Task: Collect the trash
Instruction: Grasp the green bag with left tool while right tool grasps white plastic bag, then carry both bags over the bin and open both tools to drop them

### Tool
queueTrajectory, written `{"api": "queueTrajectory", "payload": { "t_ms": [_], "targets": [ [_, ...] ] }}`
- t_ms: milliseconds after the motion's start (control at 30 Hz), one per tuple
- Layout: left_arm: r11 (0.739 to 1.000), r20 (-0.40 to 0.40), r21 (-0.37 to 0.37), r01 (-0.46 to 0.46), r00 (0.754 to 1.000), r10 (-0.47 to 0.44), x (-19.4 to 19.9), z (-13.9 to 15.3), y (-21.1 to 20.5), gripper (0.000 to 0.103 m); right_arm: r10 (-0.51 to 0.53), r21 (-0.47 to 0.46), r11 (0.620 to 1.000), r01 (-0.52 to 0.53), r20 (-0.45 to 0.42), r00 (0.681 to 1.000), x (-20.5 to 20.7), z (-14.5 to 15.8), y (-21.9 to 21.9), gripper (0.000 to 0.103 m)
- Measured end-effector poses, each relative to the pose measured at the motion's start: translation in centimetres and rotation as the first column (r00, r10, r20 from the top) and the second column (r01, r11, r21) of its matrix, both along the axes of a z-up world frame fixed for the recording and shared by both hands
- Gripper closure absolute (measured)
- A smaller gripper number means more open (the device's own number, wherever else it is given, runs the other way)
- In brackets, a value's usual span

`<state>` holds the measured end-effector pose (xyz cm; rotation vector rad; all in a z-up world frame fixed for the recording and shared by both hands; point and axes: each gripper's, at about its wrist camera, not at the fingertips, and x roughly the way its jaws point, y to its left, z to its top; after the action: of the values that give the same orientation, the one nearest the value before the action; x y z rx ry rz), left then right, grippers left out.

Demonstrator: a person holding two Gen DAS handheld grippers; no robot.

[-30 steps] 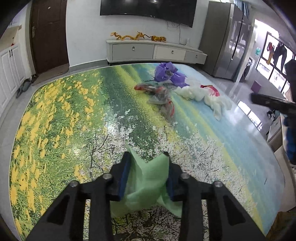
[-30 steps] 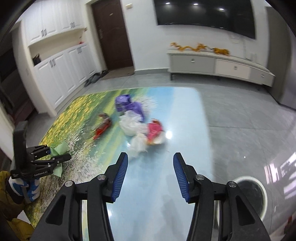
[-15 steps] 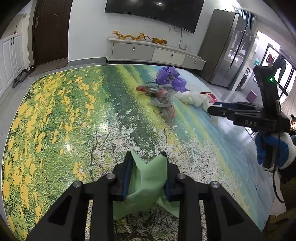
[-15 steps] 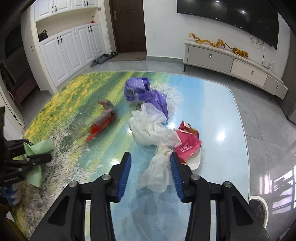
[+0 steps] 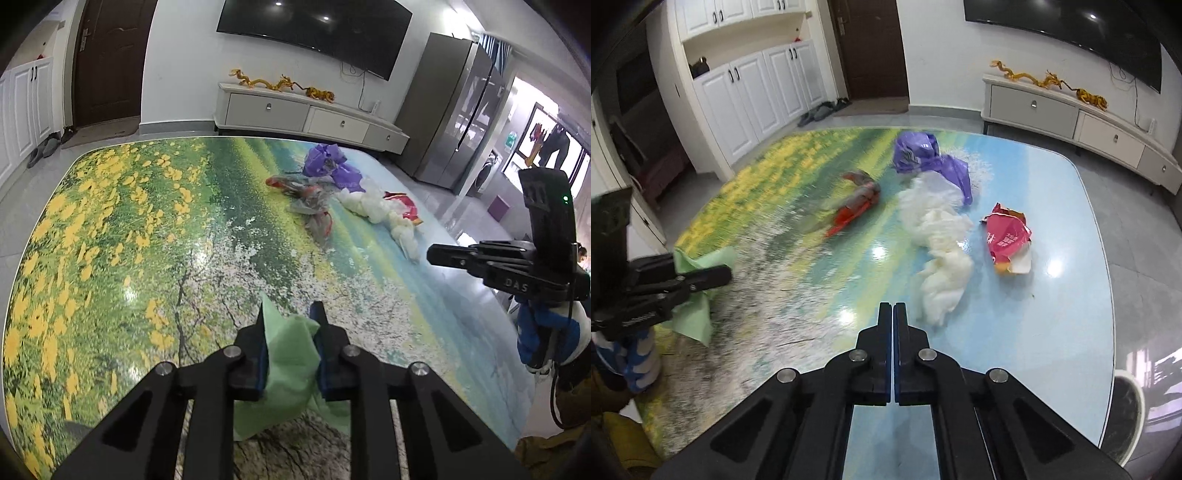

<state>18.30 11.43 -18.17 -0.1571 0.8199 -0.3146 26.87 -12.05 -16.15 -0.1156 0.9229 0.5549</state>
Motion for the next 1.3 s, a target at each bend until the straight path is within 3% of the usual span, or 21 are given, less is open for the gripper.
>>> {"api": "queueTrajectory", "payload": {
  "t_ms": [67, 133, 167, 200, 433, 633, 700, 733, 967, 1300],
  "targets": [
    [1.0, -0.001, -0.005, -0.005, 1.0, 0.005, -0.3, 0.0, 0.1, 0.085, -0.019, 0.0, 1.0, 0.019, 0.019, 1.0, -0.2, 0.6, -0.2, 0.101],
    [1.0, -0.001, -0.006, -0.011, 1.0, 0.011, -0.5, 0.1, 0.2, 0.085, -0.046, 0.027, 0.999, 0.045, 0.021, 0.999, 0.2, 1.1, -0.8, 0.084],
    [1.0, -0.001, -0.008, -0.015, 1.0, 0.015, -0.5, 0.1, 0.2, 0.085, -0.062, 0.033, 0.998, 0.061, 0.027, 0.998, 0.5, 1.2, -1.1, 0.067],
    [1.0, -0.001, -0.01, -0.018, 1.0, 0.018, -0.5, 0.1, 0.4, 0.085, -0.07, 0.034, 0.997, 0.069, 0.032, 0.997, 0.8, 1.3, -1.3, 0.06],
    [0.999, -0.006, -0.018, -0.033, 0.999, 0.032, 0.4, -0.1, 0.9, 0.085, -0.079, 0.031, 0.996, 0.079, -0.005, 0.997, 4.0, -0.9, -1.2, 0.06],
    [0.999, -0.013, -0.031, -0.038, 0.999, 0.037, 1.1, -0.1, 1.0, 0.085, -0.106, -0.029, 0.994, 0.106, -0.005, 0.994, 6.2, -2.9, -0.5, 0.06],
    [0.999, -0.016, -0.035, -0.041, 0.999, 0.041, 1.1, -0.1, 1.1, 0.085, -0.107, -0.017, 0.994, 0.107, -0.002, 0.994, 6.3, -2.9, -0.5, 0.088],
    [0.998, -0.019, -0.039, -0.044, 0.999, 0.043, 1.0, 0.0, 1.1, 0.085, -0.105, -0.007, 0.994, 0.105, -0.007, 0.994, 6.2, -2.9, -0.6, 0.088],
    [0.998, 0.008, -0.048, -0.037, 0.999, 0.038, -0.6, 1.3, 0.6, 0.085, -0.055, 0.067, 0.996, 0.058, -0.036, 0.998, 1.9, -1.4, -1.9, 0.091],
    [0.998, 0.08, -0.059, -0.006, 0.997, 0.01, -4.6, 4.3, -0.7, 0.085, -0.053, 0.106, 0.993, 0.05, 0.022, 0.998, -6.5, 2.2, -4.5, 0.091]
  ]
}}
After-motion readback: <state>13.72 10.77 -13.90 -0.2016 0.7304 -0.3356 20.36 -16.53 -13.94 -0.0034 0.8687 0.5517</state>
